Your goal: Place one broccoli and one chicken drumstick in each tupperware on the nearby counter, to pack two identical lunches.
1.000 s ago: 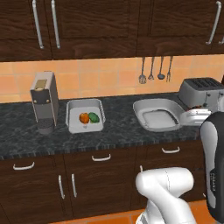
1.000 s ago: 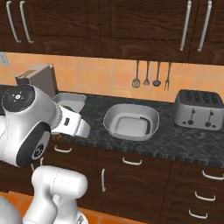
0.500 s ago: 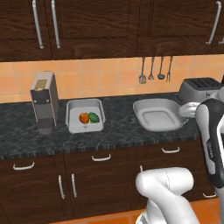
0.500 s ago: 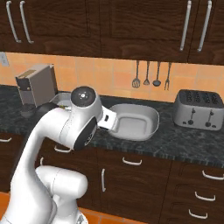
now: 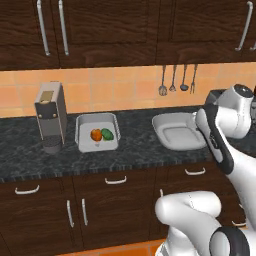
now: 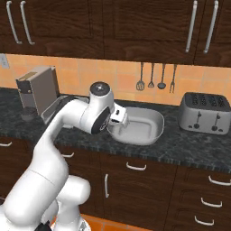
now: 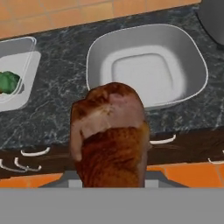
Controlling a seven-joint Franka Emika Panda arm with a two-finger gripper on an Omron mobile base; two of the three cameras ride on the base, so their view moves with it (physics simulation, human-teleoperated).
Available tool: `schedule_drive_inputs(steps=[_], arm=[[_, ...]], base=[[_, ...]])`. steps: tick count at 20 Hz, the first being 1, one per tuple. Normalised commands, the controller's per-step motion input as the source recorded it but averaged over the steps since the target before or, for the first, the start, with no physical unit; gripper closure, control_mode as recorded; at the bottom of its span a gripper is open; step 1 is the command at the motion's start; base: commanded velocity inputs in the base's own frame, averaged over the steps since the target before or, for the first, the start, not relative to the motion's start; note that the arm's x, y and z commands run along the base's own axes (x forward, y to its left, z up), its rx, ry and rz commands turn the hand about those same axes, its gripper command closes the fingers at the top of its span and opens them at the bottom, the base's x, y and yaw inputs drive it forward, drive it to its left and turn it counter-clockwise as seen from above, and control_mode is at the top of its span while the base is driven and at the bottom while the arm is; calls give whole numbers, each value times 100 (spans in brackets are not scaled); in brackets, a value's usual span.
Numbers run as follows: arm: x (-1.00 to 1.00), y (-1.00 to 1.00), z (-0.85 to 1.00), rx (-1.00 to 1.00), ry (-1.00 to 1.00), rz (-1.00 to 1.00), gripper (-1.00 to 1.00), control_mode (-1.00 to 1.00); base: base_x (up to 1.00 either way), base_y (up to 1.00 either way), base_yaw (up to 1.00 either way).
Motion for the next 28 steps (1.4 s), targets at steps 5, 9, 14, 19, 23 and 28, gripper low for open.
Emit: schedule_drive_inputs(steps=[5, 9, 14, 19, 23, 28], arm=[[85, -5, -57, 0, -1, 0, 100, -100], [58, -20, -97, -3, -10, -1, 100, -100], [88, -41, -43, 0, 0, 0, 100, -100], [91, -36, -2, 6, 3, 1, 100, -100], [65, -25, 0, 14, 7, 3, 100, -100], [65, -15, 0, 4, 7, 0, -100, -100]], base=[[0, 0, 0], [0, 0, 0], [0, 0, 0], [0, 0, 0], [0, 0, 0], [0, 0, 0]])
